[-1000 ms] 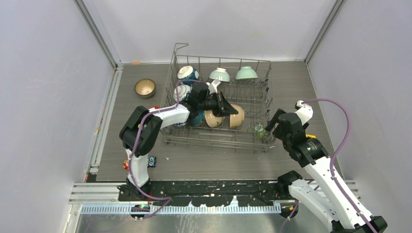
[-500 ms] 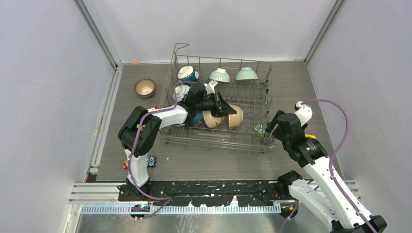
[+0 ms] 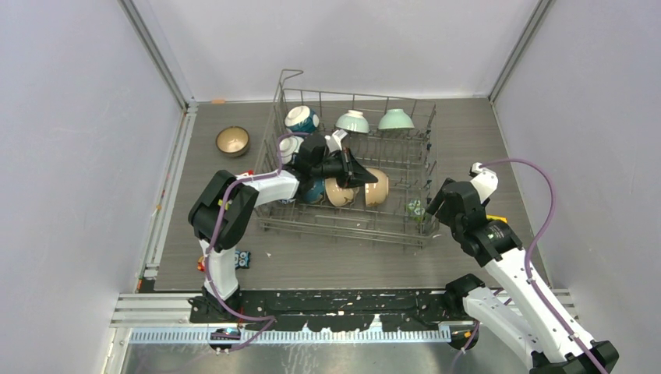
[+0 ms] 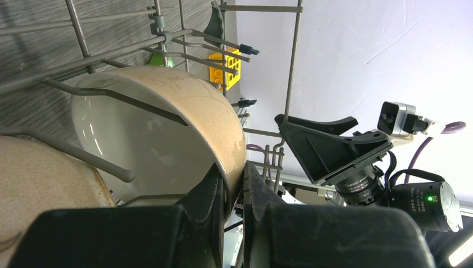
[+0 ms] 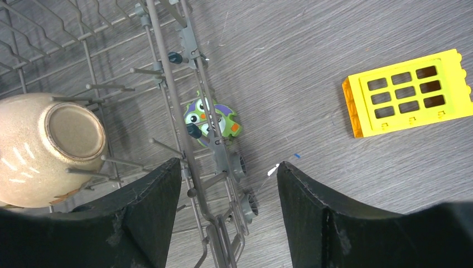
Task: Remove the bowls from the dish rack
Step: Pick up the bowl from the dish rack.
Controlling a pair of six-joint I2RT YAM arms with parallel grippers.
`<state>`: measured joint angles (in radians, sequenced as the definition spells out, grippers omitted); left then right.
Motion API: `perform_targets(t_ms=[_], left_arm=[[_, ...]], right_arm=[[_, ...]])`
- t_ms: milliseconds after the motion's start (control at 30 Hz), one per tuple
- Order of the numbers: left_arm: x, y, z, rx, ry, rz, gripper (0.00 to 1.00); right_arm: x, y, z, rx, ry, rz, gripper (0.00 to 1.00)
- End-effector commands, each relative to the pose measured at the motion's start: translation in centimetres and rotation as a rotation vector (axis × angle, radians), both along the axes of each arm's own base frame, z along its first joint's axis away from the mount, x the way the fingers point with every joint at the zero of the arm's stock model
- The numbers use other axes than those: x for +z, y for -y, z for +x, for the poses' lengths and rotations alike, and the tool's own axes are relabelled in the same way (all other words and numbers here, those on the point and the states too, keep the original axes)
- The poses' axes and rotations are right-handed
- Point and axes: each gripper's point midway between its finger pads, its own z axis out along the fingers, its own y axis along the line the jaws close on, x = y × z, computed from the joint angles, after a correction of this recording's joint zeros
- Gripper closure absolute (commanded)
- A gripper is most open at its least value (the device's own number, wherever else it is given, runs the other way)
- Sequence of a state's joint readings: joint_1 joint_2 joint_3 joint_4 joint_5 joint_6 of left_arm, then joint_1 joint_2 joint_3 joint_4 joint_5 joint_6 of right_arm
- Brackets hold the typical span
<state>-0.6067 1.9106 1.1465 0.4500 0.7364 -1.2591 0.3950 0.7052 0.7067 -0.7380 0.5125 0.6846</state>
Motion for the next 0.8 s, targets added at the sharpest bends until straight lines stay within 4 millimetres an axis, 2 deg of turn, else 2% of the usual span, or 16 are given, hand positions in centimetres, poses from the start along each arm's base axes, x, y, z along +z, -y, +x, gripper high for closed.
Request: perform_targets(t_ms=[0,267,467,633,767], left_arm=[[14.7,-1.9,-0.2,-0.009,0.306,-0.283,1.0],[14.9,-2.6,0.0,0.003,0.309,-0.283,1.0],[15.1,-3.0,-0.1,0.004,0.313,-0.29,1.0],[15.2,-3.1,0.0,0.005,0.301,-0.316,1.0],[15.3,-3.3,0.0,-0.001,0.303,-0.341,1.0]], right_arm=[[0.7,0.2,0.6,-0.029,0.038,0.013,0.33],[0.5,0.6,0.5,-0.045,0.032,-0.002,0.44],[0.5,0.6,0.5,-0.045,0.029,-0.002,0.47],[0.4,0.5,0.5,-0.045,0.025,-0.002,0.48],[0.2,0.3,0.7,-0.038,0.023,0.006,0.45]])
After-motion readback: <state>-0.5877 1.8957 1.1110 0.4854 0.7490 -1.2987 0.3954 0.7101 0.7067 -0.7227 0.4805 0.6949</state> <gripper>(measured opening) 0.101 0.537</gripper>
